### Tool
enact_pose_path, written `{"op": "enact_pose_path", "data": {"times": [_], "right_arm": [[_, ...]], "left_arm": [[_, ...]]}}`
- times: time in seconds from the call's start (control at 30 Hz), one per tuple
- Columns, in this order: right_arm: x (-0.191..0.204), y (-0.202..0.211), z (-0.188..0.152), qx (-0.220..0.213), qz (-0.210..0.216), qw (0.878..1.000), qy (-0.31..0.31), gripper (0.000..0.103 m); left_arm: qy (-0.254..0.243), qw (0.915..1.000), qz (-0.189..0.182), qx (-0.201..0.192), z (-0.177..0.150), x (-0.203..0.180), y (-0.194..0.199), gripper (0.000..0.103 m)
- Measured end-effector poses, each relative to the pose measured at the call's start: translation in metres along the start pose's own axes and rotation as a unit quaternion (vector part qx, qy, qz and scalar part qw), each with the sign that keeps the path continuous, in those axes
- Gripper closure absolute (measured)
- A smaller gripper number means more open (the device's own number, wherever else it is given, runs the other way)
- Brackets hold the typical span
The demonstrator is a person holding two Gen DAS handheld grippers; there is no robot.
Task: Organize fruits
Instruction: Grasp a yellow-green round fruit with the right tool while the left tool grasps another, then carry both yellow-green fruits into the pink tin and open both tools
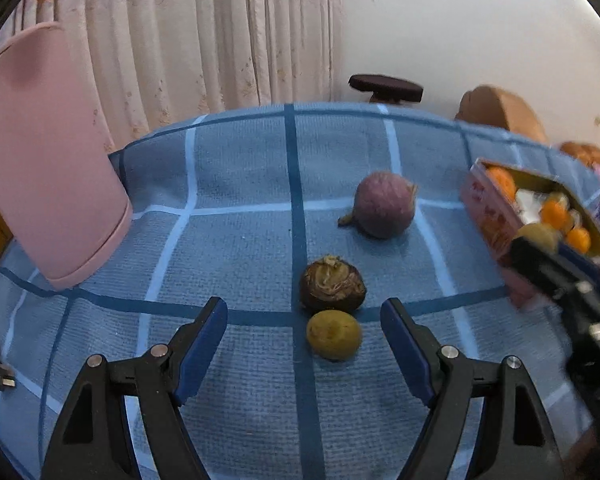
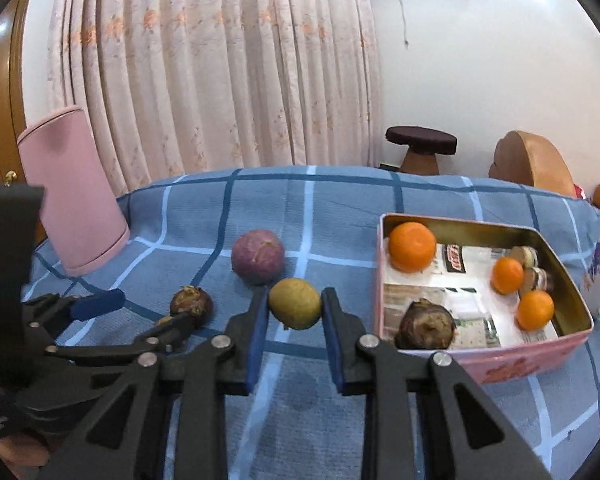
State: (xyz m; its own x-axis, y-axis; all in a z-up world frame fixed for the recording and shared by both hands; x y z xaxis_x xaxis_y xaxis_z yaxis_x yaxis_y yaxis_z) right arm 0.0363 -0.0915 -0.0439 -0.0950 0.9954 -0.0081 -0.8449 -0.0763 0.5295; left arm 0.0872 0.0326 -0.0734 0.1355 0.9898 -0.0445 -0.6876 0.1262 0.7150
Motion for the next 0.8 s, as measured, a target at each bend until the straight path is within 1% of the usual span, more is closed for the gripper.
{"op": "enact_pose_path", "data": {"times": [0.1,0.13,0.17,0.2,0.27,0.3,0.33,0.37,0.4,0.5,0.6,0.8], "right_arm": [[-0.001,-0.001,-0.001,0.004,0.003,1.0,-0.004,0.074],[-0.001,0.001,-0.001,0.004,0.003,1.0,-0.003,0.074],[-0.003,0.003,-0.001,0.004,0.004,1.0,-0.002,0.074],[-0.002,0.003,-0.002,0.004,0.004,1.0,0.0,0.074],[-0.001,0.003,-0.001,0.005,0.004,1.0,0.002,0.074],[0.0,0.003,-0.001,0.005,0.005,1.0,0.003,0.074],[0.0,0.002,-0.001,0.005,0.005,1.0,0.004,0.074],[0.0,0.002,-0.001,0.005,0.005,1.0,0.004,0.074],[0.0,0.002,-0.001,0.005,0.005,1.0,0.003,0.074],[0.0,0.001,-0.001,0.004,0.006,1.0,0.004,0.074],[0.002,0.001,-0.001,0.003,0.005,1.0,0.006,0.074],[0.006,0.007,0.0,-0.014,-0.001,1.0,0.016,0.074]], "left_arm": [[0.008,0.9996,-0.012,0.026,-0.003,0.001,-0.009,0.023],[0.016,0.9992,-0.014,0.035,-0.004,0.004,-0.012,0.025],[0.027,0.9984,-0.015,0.047,-0.005,0.007,-0.016,0.029],[0.033,0.9984,-0.016,0.043,-0.004,0.01,-0.015,0.032],[0.038,0.9983,-0.016,0.041,-0.006,0.012,-0.013,0.043],[0.038,0.9984,-0.017,0.04,-0.006,0.013,-0.012,0.047],[0.035,0.9984,-0.02,0.039,-0.006,0.012,-0.011,0.056],[0.032,0.9985,-0.024,0.038,-0.006,0.011,-0.01,0.068],[0.029,0.9984,-0.029,0.038,-0.007,0.01,-0.009,0.072],[0.033,0.9986,-0.024,0.033,-0.007,0.01,-0.007,0.072],[0.044,0.9988,-0.021,0.007,-0.002,0.015,0.003,0.072],[0.049,0.9968,0.021,-0.06,0.008,0.021,0.023,0.072]]}}
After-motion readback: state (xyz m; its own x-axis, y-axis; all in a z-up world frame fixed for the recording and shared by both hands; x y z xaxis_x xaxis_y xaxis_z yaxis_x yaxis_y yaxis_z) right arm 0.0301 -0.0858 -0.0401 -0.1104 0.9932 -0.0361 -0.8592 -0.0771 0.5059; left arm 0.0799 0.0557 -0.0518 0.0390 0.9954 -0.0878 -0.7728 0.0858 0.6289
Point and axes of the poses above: each gripper's, at about its wrist camera, not at the fingertips, and y roughly against the way its jaws point, x to its left, z to its top, the point moved 5 cm from there along -y, roughly the way its jaws point, and after that the axes turned 7 degrees about y, right-handed, at the moved point
